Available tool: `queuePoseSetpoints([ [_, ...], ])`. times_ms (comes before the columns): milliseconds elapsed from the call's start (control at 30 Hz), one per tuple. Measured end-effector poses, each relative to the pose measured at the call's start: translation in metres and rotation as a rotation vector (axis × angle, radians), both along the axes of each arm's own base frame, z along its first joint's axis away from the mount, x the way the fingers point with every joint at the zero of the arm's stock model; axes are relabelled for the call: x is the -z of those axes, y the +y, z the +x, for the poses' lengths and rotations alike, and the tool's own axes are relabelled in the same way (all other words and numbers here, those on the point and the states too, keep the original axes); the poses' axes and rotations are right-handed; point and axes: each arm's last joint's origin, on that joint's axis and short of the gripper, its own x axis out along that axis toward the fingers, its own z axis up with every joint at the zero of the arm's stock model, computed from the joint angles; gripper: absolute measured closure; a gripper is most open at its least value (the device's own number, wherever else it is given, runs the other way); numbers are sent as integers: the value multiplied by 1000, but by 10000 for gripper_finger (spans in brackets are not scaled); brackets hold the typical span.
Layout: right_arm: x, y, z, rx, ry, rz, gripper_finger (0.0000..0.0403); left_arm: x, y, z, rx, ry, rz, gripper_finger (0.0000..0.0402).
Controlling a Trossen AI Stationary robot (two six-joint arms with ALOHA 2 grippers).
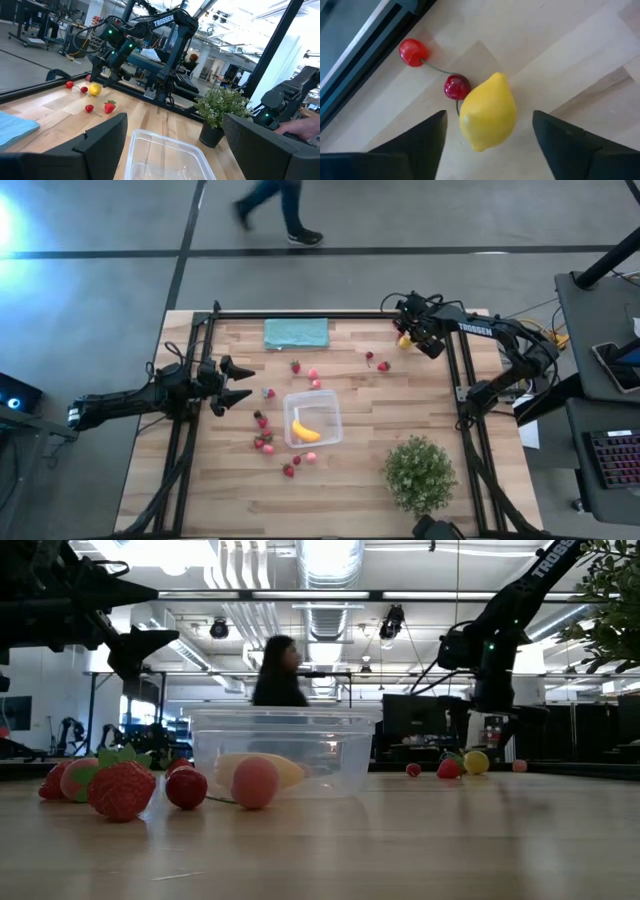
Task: Pick and placing Produce into tupperware
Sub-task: Put the yellow lemon into the transparent bin
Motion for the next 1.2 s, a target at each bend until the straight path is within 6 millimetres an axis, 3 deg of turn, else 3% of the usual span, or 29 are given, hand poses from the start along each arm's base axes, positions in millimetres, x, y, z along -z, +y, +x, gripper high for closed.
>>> queuePoseSetpoints([
  [233,0,1,1,30,-42,25,72,0,0,0,0,1,-1,88],
  [433,1,-1,3,82,-53,9,77,0,0,0,0,1,0,88],
  [700,19,-5,10,111,-84,87,78,0,0,0,0,1,0,88],
  [1067,16,-5,8,122,-56,53,80,0,0,0,0,0,0,88],
  [1200,18,-5,8,121,-52,57,109,0,0,0,0,0,0,88],
])
